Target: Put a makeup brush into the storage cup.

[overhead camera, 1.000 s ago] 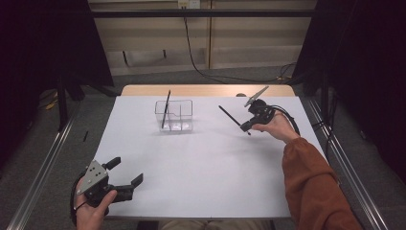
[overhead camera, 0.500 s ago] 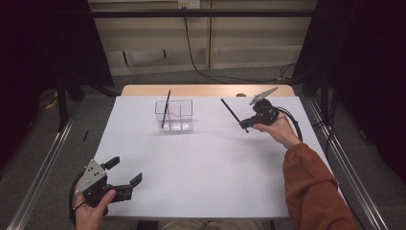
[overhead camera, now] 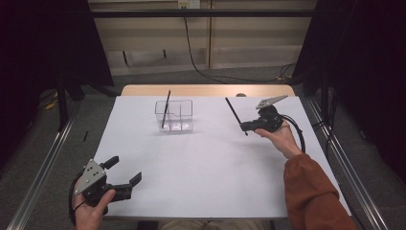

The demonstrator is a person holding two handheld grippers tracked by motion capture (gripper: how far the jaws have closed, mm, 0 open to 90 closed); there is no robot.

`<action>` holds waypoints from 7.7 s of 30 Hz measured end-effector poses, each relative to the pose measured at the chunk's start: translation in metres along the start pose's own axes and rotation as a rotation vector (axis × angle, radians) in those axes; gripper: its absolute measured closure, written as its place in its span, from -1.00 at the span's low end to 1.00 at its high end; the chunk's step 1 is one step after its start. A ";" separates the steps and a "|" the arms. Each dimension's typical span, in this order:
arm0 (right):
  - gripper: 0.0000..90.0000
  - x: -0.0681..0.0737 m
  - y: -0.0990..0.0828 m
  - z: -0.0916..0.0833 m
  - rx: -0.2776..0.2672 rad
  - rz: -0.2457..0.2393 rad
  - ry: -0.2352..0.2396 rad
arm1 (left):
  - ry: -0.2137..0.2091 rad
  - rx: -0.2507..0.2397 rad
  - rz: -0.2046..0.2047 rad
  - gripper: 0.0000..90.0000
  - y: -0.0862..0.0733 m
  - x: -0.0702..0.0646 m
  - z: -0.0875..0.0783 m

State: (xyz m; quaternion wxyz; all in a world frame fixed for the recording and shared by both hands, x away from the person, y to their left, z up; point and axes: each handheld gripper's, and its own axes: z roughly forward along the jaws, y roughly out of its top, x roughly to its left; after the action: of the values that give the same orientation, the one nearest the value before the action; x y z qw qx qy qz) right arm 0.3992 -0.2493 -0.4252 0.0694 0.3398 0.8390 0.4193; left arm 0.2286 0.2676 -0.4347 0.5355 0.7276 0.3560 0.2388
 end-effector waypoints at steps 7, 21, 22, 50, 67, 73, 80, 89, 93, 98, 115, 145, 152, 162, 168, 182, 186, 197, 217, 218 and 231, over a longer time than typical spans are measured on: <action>0.88 0.013 0.000 -0.011 -0.019 -0.034 0.021 | -0.003 -0.001 0.003 -0.92 0.000 0.000 0.000; 0.88 0.042 -0.002 -0.017 -0.019 -0.104 0.096 | -0.009 0.002 0.001 -0.92 0.000 0.000 0.001; 0.88 0.044 -0.002 -0.017 -0.017 -0.108 0.103 | -0.009 0.002 0.001 -0.92 0.000 0.000 0.001; 0.88 0.103 0.008 0.005 0.105 -0.269 0.261 | -0.014 0.001 0.011 -0.92 0.000 -0.001 0.001; 0.88 0.125 0.019 0.005 0.227 -0.388 0.296 | -0.018 0.003 0.014 -0.92 0.000 -0.001 0.003; 0.88 0.130 0.021 0.009 0.303 -0.421 0.292 | -0.019 0.004 0.017 -0.92 0.000 -0.001 0.003; 0.88 0.134 0.022 0.011 0.383 -0.470 0.283 | -0.022 0.003 0.020 -0.92 0.000 -0.001 0.003; 0.88 0.140 0.026 0.010 0.446 -0.501 0.280 | -0.013 0.001 0.020 -0.92 0.001 0.000 0.001; 0.88 0.143 0.026 0.010 0.480 -0.522 0.274 | -0.015 0.003 0.024 -0.92 0.001 0.000 0.001; 0.88 0.145 0.025 0.015 0.533 -0.547 0.261 | -0.020 0.007 0.021 -0.92 0.002 0.001 0.001; 0.88 0.151 0.026 0.023 0.660 -0.592 0.231 | -0.076 0.043 0.037 -0.92 0.010 0.003 0.003; 0.88 0.150 0.024 0.030 0.644 -0.595 0.250 | -0.307 0.118 0.150 -0.93 0.051 -0.028 0.040; 0.88 0.150 0.025 0.028 0.647 -0.589 0.250 | -0.346 0.132 0.197 -0.92 0.063 -0.040 0.051; 0.88 0.151 0.024 0.030 0.648 -0.594 0.253 | -0.421 0.151 0.243 -0.93 0.076 -0.063 0.069; 0.88 0.153 0.023 0.032 0.654 -0.591 0.264 | -0.462 0.187 0.264 -0.91 0.082 -0.073 0.082; 0.88 0.149 0.024 0.032 0.656 -0.590 0.265 | -0.508 0.302 0.342 -0.91 0.091 -0.085 0.112; 0.88 0.151 0.024 0.033 0.663 -0.596 0.265 | -0.536 0.340 0.335 -0.91 0.093 -0.086 0.117; 0.88 0.151 0.027 0.031 0.678 -0.601 0.260 | -0.545 0.449 0.407 -0.88 0.092 -0.085 0.127; 0.88 0.152 0.028 0.038 0.727 -0.611 0.253 | -0.581 0.671 0.510 -0.87 0.093 -0.094 0.149; 0.88 0.152 0.028 0.038 0.727 -0.611 0.252 | -0.575 0.682 0.517 -0.86 0.092 -0.096 0.149; 0.88 0.154 0.029 0.040 0.738 -0.614 0.248 | -0.613 0.758 0.540 -0.02 0.088 -0.100 0.160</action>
State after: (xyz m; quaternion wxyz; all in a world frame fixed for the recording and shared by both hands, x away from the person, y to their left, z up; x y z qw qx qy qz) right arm 0.3132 -0.1140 -0.4037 -0.0354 0.0265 0.9948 0.0916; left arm 0.3048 0.0776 -0.3982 0.2352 0.9709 0.0457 0.0002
